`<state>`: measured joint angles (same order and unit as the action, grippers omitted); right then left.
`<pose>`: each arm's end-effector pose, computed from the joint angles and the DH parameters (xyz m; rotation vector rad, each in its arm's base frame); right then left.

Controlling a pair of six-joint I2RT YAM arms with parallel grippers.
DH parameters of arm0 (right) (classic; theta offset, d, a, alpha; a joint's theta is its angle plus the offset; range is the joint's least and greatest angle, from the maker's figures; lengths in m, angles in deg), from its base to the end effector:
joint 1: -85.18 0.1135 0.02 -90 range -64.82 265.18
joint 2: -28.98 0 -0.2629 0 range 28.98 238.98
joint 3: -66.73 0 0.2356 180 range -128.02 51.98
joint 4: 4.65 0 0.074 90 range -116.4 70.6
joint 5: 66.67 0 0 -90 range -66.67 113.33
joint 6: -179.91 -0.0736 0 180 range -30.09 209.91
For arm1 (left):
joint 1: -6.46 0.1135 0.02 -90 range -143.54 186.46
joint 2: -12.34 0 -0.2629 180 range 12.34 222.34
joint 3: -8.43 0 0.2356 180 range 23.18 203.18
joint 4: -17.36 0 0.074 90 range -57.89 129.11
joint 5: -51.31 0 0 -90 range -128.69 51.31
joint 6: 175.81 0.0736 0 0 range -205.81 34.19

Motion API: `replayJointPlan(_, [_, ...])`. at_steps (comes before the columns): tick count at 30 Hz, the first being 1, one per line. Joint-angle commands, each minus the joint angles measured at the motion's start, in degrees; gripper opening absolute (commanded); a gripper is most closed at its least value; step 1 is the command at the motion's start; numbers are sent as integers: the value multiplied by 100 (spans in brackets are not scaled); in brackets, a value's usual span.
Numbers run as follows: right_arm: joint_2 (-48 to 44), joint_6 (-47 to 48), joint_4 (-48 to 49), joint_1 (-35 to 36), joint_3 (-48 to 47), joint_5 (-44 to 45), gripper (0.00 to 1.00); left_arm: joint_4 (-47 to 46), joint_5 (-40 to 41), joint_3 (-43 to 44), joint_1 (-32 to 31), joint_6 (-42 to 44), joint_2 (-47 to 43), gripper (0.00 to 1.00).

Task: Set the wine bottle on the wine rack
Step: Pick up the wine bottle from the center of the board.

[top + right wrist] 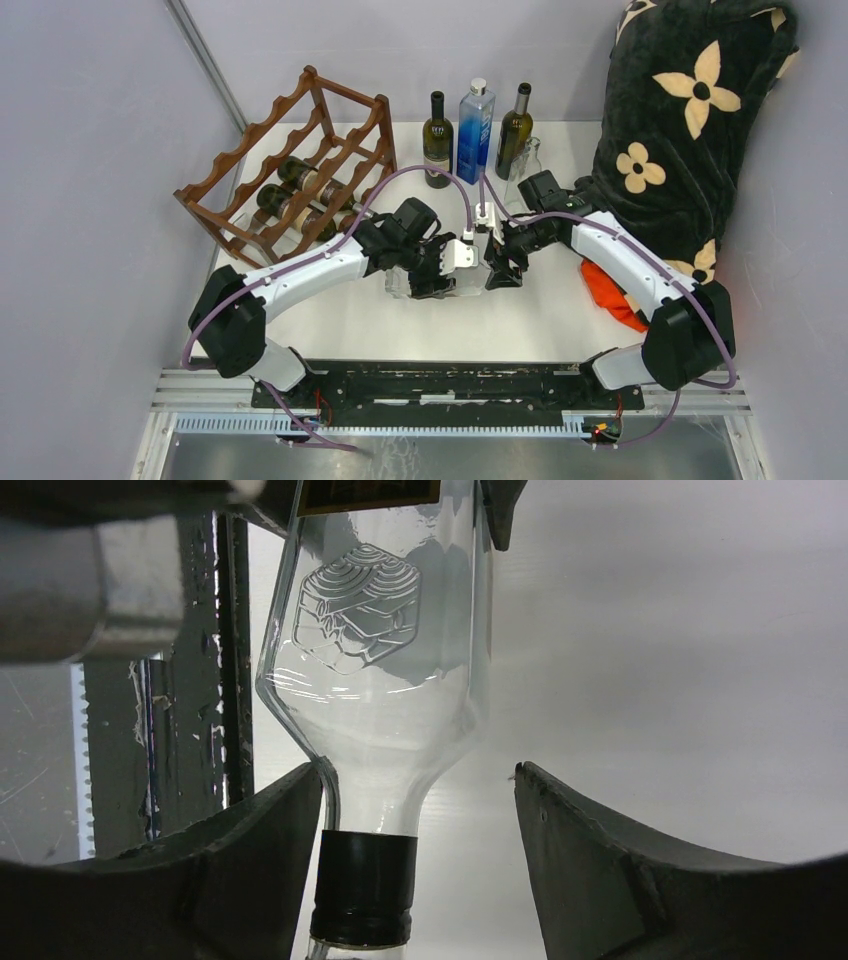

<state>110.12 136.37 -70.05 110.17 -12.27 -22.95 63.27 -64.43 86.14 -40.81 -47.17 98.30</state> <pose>0.2156 0.1592 0.2491 -1.6049 1.8741 0.9414 0.1915 -0.2544 0.2282 1.8263 1.6924 -0.6262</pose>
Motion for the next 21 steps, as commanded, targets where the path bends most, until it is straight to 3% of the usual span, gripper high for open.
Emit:
replayJointPlan(1, [15, 42, 89, 81, 64, 49, 76, -545, -193, 396, -37, 136, -135, 2])
replayJointPlan(14, [122, 173, -89, 161, 105, -39, 70, -692, -243, 348, -30, 60, -151, 2])
replayJointPlan(21, [121, 118, -30, 242, 154, -28, 58, -742, -260, 355, -37, 13, -135, 2])
